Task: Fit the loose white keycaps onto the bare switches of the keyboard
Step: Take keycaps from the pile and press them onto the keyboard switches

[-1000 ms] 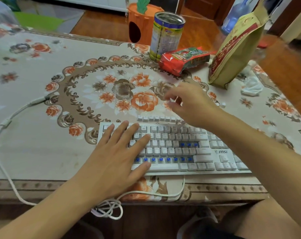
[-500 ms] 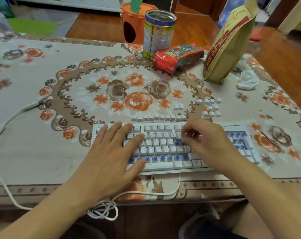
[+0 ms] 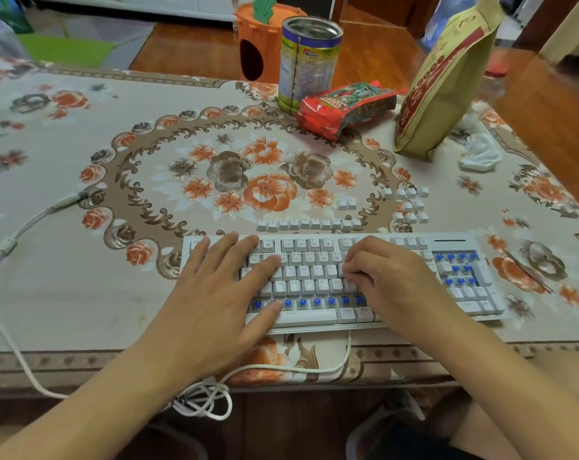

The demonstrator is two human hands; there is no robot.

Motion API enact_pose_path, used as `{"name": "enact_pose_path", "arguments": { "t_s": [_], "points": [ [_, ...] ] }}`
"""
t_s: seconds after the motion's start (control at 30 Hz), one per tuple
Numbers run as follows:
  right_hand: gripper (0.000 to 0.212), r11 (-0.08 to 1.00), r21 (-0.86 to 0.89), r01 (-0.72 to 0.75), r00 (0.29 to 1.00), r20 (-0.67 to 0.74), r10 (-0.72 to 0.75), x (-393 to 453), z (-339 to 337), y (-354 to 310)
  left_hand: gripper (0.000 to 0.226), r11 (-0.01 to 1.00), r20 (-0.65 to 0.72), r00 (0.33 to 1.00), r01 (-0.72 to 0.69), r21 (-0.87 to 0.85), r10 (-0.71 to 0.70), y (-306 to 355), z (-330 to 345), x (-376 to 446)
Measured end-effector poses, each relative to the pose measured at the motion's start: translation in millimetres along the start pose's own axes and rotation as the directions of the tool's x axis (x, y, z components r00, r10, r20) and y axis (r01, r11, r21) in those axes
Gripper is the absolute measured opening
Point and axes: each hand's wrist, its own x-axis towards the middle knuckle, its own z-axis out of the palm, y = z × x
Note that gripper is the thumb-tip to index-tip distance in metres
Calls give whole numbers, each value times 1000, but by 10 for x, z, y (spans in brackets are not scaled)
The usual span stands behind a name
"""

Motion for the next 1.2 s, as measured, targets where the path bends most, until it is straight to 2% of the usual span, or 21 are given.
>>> {"name": "enact_pose_path", "arguments": {
  "t_s": [0.43, 0.6, 0.7, 0.9, 1.0, 1.1, 1.2],
  "points": [
    [11, 998, -57, 20, 999, 30, -18, -6, 3, -26, 64, 1000, -5, 1000, 1, 9, -1, 9, -4, -5],
    [19, 993, -111, 25, 996, 85, -15, -20, -6, -65, 64, 1000, -10, 1000, 3, 6, -3, 11, -8, -8],
    [16, 992, -121, 22, 997, 73, -13, -53, -5, -83, 63, 1000, -10, 1000, -2, 4, 2, 10, -10, -8],
    [20, 989, -128, -74, 996, 38, 79, -109, -47, -121, 63, 1000, -12, 1000, -2, 2, 2, 10, -13, -25],
    [15, 988, -117, -99, 994, 26, 102, -77, -40, -126, 63, 1000, -9, 1000, -2, 0, 2, 14, -11, -33],
    [17, 981, -152, -118, 987, 91, 133, -36, -41, -155, 63, 1000, -11, 1000, -4, -2, 4, 14, -28, -24],
    [28, 966, -147, -215, 953, 186, 240, 96, -41, -144, 61, 1000, -5, 1000, 0, -3, 0, 9, -41, 9]
  ]
}}
